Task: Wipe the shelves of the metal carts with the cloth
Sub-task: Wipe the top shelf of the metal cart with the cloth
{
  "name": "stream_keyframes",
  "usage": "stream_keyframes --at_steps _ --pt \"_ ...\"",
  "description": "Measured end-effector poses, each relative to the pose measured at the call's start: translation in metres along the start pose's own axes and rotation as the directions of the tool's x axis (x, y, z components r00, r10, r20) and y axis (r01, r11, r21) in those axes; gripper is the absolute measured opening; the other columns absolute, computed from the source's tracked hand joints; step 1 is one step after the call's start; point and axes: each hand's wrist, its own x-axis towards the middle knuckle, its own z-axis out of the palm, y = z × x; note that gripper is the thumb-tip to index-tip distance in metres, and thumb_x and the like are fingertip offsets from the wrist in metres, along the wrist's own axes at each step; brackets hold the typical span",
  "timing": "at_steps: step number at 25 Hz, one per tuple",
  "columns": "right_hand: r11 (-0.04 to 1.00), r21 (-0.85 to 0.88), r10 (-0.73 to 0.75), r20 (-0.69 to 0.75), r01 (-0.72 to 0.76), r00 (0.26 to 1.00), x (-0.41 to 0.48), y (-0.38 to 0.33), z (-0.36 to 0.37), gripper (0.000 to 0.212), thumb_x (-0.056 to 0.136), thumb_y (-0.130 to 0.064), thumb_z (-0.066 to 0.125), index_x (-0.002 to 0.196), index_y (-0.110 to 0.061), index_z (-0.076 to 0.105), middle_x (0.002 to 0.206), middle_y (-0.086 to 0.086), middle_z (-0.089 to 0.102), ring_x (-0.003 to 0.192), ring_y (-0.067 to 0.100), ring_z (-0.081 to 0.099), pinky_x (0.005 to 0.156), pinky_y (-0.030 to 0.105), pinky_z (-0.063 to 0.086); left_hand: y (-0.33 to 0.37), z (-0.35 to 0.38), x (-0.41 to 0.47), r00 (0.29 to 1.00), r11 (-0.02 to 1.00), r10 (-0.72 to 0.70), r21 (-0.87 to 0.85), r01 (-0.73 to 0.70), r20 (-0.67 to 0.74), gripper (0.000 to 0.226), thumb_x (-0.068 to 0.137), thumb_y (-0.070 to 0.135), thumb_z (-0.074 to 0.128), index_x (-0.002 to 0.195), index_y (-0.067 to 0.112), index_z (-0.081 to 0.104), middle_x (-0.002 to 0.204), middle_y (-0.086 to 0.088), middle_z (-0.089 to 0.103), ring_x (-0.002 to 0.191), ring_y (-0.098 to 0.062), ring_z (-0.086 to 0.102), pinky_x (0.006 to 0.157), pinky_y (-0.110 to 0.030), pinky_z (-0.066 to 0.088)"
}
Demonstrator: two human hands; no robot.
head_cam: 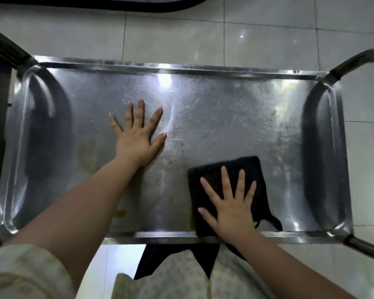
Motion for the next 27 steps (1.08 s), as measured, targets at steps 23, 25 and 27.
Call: stream_keyframes --at_steps 23,25,27 --pt "0.978 -0.073 -0.195 -0.019 0.193 0.981 0.004 -0.036 0.000 0.064 0.092 -0.063 0.035 0.151 -0.042 0.024 0.162 -0.005 0.015 0.145 0.049 0.004 0.105 0.076 0.013 -0.003 0.002 0.001 1.000 0.997 -0.009 -0.083 0.007 -0.025 0.056 0.097 0.059 0.019 0.150 0.050 0.003 0.164 0.000 -0.008 0.149 -0.027 -0.012 0.111 -0.067 -0.013" --pt "0.972 -0.103 -0.219 -0.086 0.210 0.972 0.055 -0.032 -0.015 0.061 0.094 -0.063 0.030 0.151 -0.045 0.020 0.162 -0.007 0.013 0.145 0.049 0.003 0.106 0.075 0.010 -0.004 0.000 0.001 0.999 0.993 -0.020 -0.121 0.014 -0.042 0.056 0.099 0.055 0.025 0.152 0.048 0.008 0.164 0.000 -0.006 0.150 -0.026 -0.010 0.112 -0.064 -0.013" --pt "0.996 -0.052 -0.072 -0.112 0.066 0.991 0.140 -0.032 -0.043 0.061 0.095 -0.065 0.022 0.151 -0.049 0.004 0.163 -0.011 -0.001 0.145 0.047 -0.010 0.109 0.073 -0.001 -0.003 0.001 0.001 0.995 0.982 -0.061 -0.181 0.045 -0.084 0.056 0.100 0.049 0.029 0.153 0.042 0.013 0.164 -0.001 -0.005 0.150 -0.026 -0.009 0.114 -0.062 -0.012"
